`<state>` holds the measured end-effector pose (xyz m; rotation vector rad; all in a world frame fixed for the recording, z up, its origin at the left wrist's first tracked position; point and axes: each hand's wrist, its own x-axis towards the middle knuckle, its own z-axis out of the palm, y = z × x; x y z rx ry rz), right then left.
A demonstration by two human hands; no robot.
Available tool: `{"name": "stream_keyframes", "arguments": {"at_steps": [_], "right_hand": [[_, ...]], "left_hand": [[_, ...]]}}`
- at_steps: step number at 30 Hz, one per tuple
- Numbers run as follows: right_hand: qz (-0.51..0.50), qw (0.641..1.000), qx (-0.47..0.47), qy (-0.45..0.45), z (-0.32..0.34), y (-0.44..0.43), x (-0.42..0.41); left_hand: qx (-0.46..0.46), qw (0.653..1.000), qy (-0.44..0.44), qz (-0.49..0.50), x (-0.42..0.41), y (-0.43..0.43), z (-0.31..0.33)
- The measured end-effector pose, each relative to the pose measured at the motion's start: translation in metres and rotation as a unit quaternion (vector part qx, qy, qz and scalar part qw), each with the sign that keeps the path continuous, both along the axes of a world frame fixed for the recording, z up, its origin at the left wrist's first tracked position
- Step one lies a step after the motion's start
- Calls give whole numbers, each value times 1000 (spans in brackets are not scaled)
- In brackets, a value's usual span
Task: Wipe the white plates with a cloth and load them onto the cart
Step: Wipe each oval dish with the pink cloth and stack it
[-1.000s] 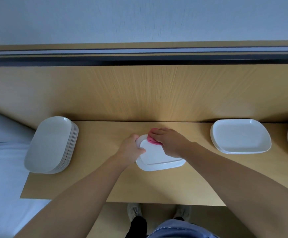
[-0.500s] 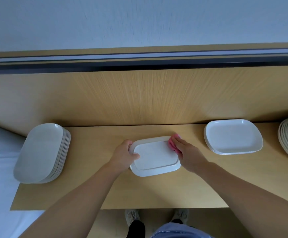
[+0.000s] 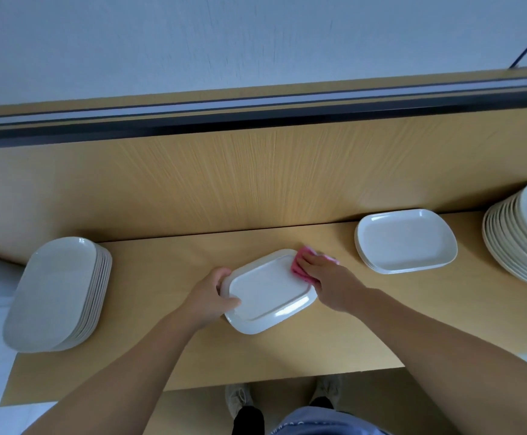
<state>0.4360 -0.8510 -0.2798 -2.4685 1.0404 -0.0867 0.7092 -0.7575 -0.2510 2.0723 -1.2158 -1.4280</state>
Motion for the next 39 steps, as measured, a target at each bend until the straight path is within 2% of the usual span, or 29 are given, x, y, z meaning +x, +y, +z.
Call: {"name": "stream_keyframes", "arguments": {"at_steps": [5,10,17,20,25,29,34,39], "right_hand": [[41,998,34,42,12,-22,10],[38,999,24,31,2,-32,18],[-100,993,39,-49,-6,10,9],[-142,988,43,-36,-10,34,7],[-116,992,56,-5,-7,14,10],[-103,994,46,9,-8,1,14],[-184,981,62,-10,-11,22,23],[-209,975,71,23,-14,63,28]], "left_hand": [[20,993,92,-77,-1,4,10],[-7,997,43,-64,-4,4,3],[-22,998,-3,-55,-8,9,-5],[-21,998,-19,-62,-9,10,-6],[5,993,15,-115,-5,11,-5],[-17,997,22,-66,-10,10,-4],[-22,999,20,-42,-17,17,-10],[-34,999,24,-29,-22,16,-10]]}}
